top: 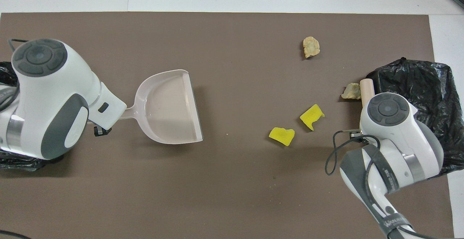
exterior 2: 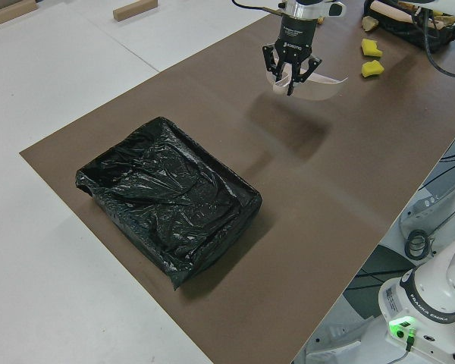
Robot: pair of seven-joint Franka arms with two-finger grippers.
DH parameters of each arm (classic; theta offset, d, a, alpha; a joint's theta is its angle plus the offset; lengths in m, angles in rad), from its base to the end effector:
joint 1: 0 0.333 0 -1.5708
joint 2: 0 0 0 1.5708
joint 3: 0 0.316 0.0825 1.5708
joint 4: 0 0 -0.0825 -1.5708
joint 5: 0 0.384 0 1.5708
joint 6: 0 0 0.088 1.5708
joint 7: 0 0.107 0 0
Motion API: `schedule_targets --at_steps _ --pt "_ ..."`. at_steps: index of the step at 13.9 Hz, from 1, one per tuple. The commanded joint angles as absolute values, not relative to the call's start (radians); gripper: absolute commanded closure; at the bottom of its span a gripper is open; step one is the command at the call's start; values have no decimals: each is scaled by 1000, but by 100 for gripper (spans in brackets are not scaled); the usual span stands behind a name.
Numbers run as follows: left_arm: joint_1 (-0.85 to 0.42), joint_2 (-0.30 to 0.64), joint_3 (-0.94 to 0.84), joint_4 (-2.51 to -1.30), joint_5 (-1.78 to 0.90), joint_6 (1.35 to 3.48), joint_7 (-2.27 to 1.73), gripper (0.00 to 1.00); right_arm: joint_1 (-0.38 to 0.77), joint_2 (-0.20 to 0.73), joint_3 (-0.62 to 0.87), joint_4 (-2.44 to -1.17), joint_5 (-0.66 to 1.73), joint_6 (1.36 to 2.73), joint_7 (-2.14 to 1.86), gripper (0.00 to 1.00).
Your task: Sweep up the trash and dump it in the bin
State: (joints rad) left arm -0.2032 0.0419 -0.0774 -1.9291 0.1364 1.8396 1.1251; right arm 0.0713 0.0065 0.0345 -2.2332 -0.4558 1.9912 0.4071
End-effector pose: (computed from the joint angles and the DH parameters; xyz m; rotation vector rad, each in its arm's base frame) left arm 0.5364 -0.1428 0.4547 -2.2967 2.0363 0.2631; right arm 0.4999 0.0257 0.3546 2.6955 -0.0812 -0.1877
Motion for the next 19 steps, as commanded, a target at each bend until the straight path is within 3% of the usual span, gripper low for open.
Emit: schedule_targets --at_steps 1,9,19 --pt "-219 -61 -83 -2086 152 1936 1146 100 54 38 54 -2229 -472 2039 376 100" --pt "-302 -61 -89 -2180 150 1951 943 100 192 11 55 -2241 -262 1967 201 100" --pt "-380 -44 -89 -2241 150 2069 789 100 383 6 55 -2227 35 2031 317 100"
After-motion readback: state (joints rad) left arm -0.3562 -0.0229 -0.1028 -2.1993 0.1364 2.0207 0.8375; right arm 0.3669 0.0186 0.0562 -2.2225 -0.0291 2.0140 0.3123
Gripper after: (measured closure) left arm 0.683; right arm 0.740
